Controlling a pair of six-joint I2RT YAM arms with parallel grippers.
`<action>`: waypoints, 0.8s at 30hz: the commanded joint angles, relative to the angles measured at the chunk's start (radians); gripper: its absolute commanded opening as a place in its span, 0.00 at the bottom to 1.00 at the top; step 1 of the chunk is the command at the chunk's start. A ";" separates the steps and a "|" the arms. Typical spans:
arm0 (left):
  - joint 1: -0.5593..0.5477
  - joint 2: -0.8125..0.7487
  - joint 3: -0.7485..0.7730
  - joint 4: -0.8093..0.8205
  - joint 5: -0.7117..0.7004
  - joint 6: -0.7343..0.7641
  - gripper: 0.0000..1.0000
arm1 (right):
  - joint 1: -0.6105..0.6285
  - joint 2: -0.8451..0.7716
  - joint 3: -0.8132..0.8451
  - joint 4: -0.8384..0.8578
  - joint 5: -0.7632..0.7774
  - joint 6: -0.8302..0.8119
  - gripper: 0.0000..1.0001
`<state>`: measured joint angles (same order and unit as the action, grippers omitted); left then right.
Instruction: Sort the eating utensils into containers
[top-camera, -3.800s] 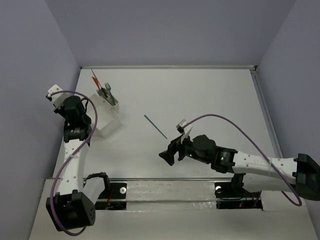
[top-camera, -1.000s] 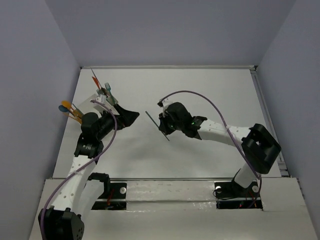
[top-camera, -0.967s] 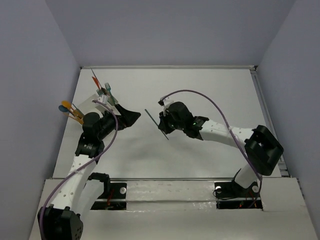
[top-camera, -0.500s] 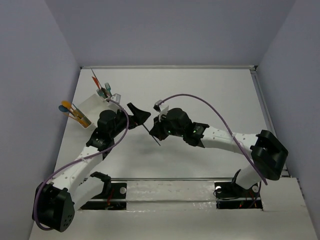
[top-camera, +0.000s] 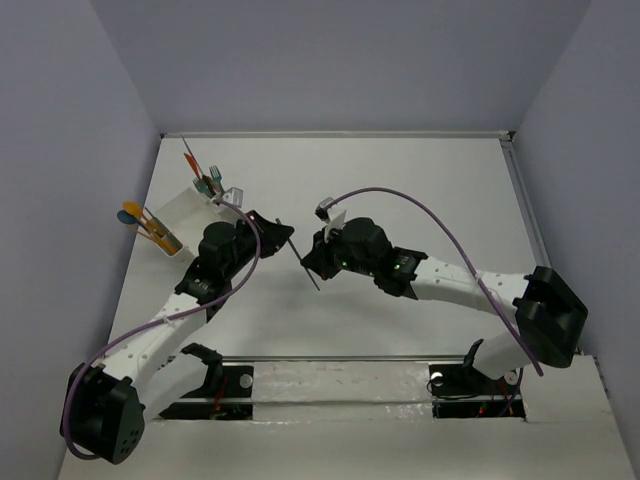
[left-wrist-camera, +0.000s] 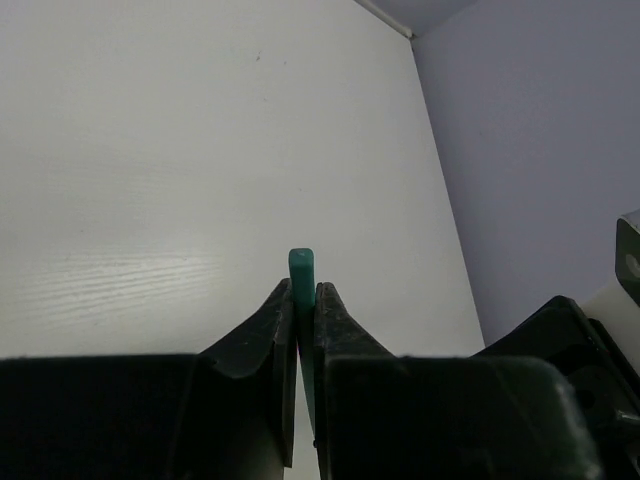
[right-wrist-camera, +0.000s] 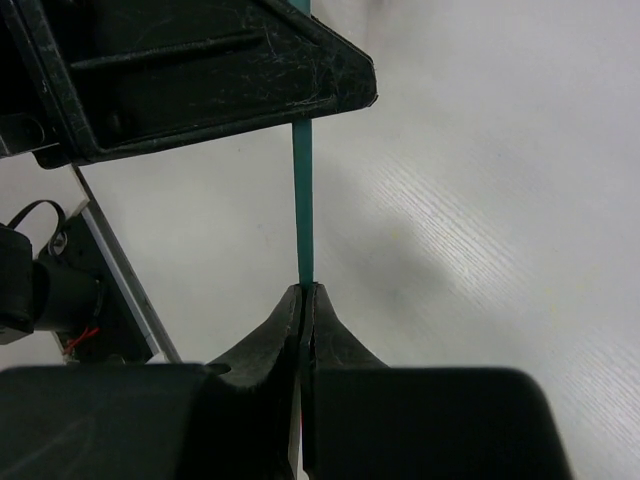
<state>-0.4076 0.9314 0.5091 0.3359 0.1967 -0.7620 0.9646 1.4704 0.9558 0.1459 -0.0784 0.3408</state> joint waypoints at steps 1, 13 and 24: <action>-0.008 -0.014 0.019 0.009 -0.036 0.036 0.00 | 0.011 -0.027 -0.008 0.069 0.026 0.018 0.00; -0.008 0.000 0.163 -0.146 -0.160 0.142 0.00 | 0.011 -0.126 -0.064 0.086 0.038 0.038 0.85; 0.266 -0.035 0.428 -0.403 -0.381 0.320 0.00 | 0.011 -0.410 -0.319 0.052 0.068 0.035 1.00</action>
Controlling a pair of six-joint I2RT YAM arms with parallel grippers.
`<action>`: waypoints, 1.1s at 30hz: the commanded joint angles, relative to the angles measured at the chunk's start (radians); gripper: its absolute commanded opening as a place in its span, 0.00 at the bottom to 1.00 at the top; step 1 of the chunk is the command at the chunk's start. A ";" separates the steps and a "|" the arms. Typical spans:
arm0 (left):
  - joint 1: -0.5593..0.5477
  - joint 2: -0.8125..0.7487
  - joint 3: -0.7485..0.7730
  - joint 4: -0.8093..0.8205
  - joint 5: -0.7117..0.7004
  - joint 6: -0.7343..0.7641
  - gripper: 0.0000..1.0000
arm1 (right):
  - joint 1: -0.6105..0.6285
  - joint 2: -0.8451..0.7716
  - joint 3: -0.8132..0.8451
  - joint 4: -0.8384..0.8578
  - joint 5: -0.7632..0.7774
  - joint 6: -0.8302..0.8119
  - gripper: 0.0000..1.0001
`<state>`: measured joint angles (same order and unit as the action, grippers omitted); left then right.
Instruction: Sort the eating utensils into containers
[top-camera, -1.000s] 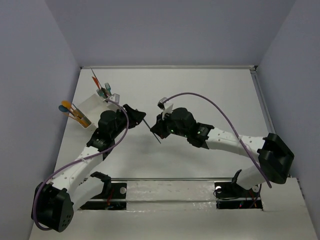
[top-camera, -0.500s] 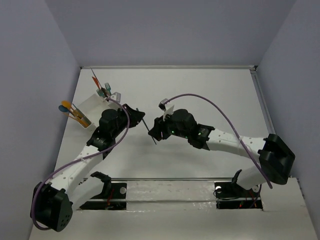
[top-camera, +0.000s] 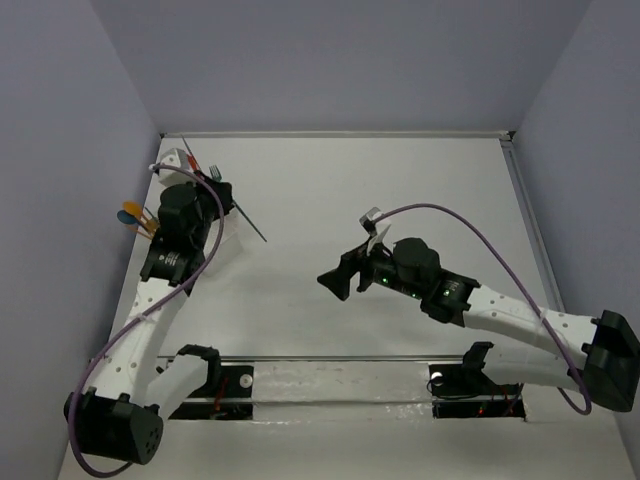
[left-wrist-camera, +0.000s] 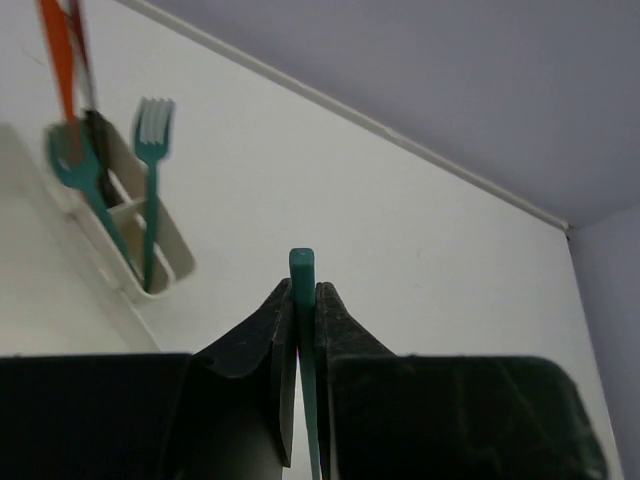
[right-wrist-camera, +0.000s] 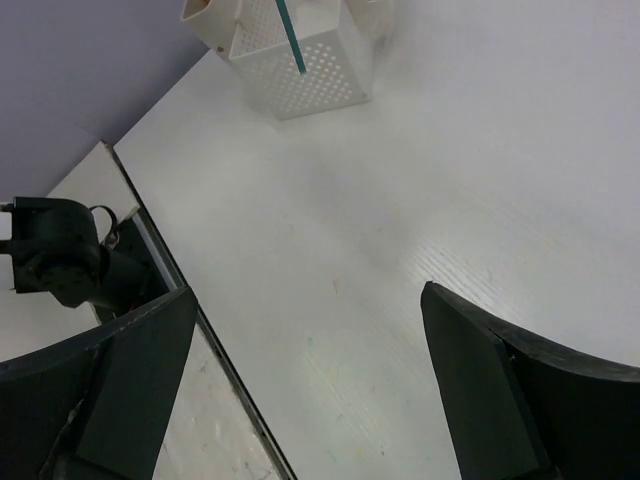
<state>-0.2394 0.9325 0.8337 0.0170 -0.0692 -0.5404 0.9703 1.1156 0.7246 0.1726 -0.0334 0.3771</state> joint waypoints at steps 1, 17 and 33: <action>0.118 -0.044 0.117 -0.100 -0.147 0.135 0.00 | 0.005 -0.072 -0.109 0.027 0.023 0.003 1.00; 0.362 -0.006 0.038 0.055 -0.593 0.315 0.00 | 0.005 -0.352 -0.290 0.041 -0.003 0.037 1.00; 0.390 0.085 -0.033 0.146 -0.555 0.332 0.01 | 0.005 -0.318 -0.292 0.070 -0.022 0.028 1.00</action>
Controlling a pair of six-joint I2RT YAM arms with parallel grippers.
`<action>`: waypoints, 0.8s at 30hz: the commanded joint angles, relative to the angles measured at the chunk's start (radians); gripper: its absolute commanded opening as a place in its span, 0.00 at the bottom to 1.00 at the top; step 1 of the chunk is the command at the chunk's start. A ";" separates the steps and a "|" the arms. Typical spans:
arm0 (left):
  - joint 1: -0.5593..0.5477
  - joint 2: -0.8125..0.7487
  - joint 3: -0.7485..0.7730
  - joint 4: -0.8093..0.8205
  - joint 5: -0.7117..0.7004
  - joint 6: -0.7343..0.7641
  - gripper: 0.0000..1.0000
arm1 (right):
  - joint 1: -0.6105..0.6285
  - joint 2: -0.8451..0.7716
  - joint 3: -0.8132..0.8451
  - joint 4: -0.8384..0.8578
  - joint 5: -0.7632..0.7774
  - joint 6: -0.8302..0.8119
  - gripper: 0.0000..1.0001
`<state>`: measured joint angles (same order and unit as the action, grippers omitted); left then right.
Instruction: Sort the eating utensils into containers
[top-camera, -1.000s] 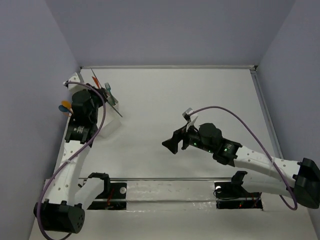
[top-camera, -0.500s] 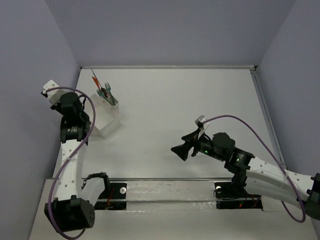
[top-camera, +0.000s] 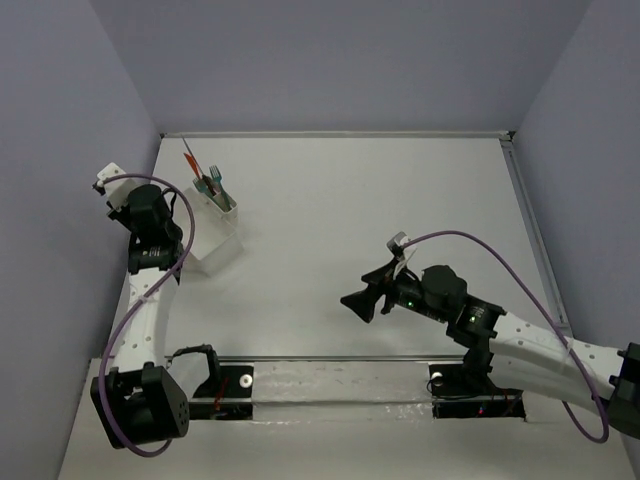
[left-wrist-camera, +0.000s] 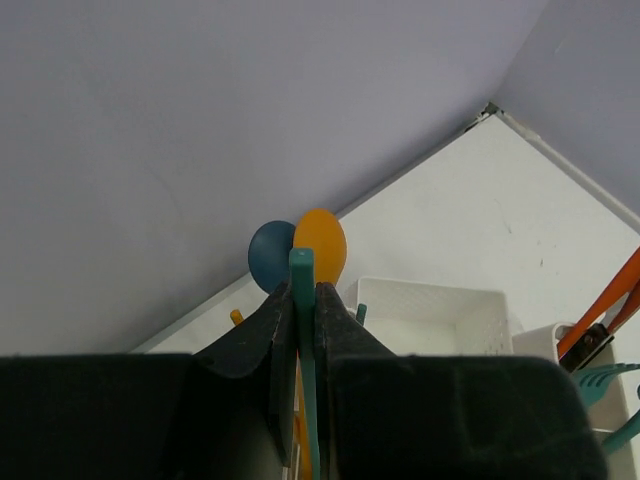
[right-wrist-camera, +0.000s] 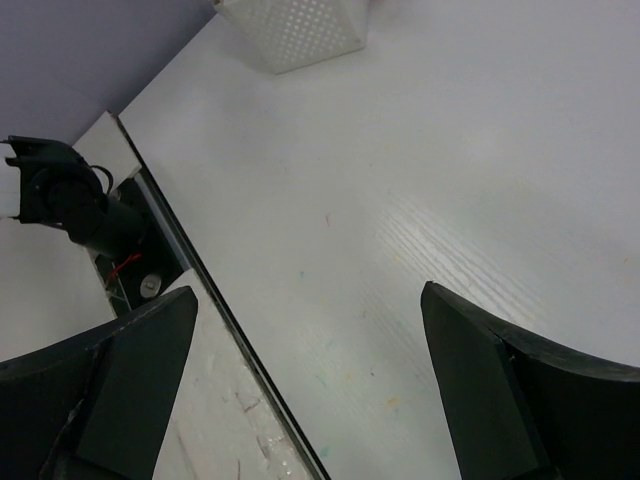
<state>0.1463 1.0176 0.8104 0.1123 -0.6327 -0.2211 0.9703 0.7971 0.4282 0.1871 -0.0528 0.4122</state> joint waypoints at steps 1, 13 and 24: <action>0.004 -0.002 -0.004 0.046 0.016 0.011 0.09 | 0.005 0.004 0.007 0.051 0.001 -0.007 1.00; 0.004 -0.086 0.081 -0.002 0.203 -0.046 0.76 | 0.005 0.004 0.053 -0.005 0.045 -0.003 1.00; -0.028 -0.306 0.159 -0.051 0.669 -0.175 0.99 | 0.005 -0.067 0.219 -0.240 0.292 -0.104 0.97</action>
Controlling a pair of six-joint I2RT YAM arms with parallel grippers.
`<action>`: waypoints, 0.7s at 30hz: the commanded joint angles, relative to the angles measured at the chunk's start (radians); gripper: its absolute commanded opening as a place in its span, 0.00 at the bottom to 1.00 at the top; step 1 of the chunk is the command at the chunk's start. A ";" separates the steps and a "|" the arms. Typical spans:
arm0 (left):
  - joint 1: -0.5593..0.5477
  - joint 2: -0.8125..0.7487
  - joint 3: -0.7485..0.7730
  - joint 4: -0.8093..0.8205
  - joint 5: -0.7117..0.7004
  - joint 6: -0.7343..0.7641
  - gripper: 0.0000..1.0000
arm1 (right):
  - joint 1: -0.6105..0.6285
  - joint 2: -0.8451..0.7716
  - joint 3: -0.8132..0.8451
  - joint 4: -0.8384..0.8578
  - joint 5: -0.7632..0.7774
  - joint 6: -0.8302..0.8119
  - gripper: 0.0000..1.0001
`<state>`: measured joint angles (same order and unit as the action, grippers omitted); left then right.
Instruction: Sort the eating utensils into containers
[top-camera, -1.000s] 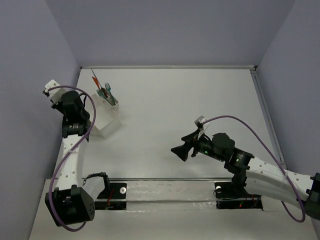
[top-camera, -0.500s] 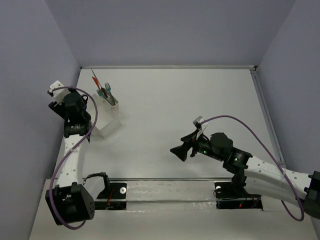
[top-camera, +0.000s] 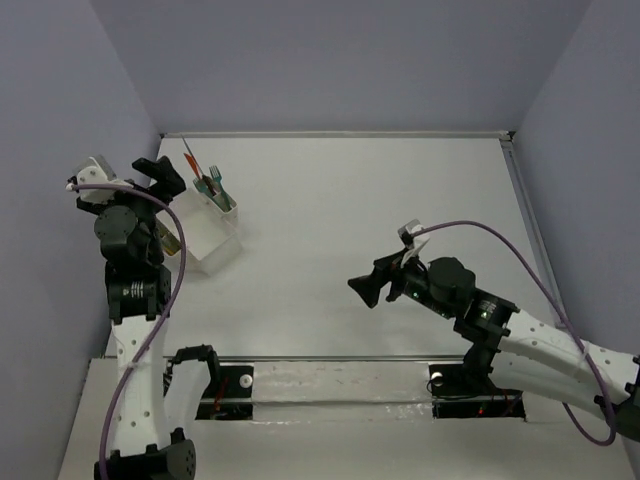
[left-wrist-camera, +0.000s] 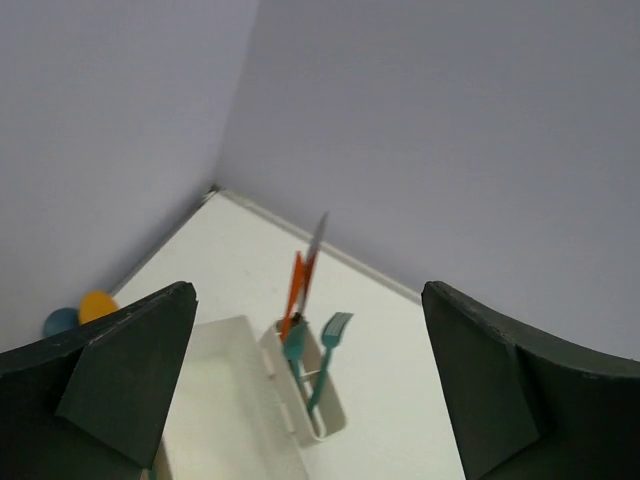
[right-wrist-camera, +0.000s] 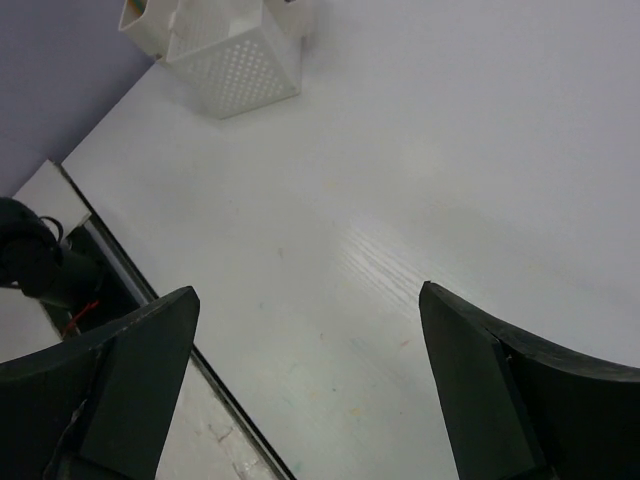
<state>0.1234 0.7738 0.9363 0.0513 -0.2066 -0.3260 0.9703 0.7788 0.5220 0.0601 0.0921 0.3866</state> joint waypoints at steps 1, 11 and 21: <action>-0.005 -0.099 0.024 0.010 0.281 -0.080 0.99 | 0.005 -0.065 0.150 -0.182 0.205 -0.086 1.00; -0.096 -0.323 -0.097 0.019 0.590 -0.140 0.99 | 0.005 -0.264 0.352 -0.355 0.382 -0.117 1.00; -0.249 -0.352 -0.134 -0.018 0.583 -0.081 0.99 | 0.005 -0.242 0.381 -0.342 0.581 -0.150 1.00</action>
<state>-0.0784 0.4400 0.8211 0.0132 0.3698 -0.4385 0.9703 0.4805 0.8524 -0.2653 0.5640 0.2623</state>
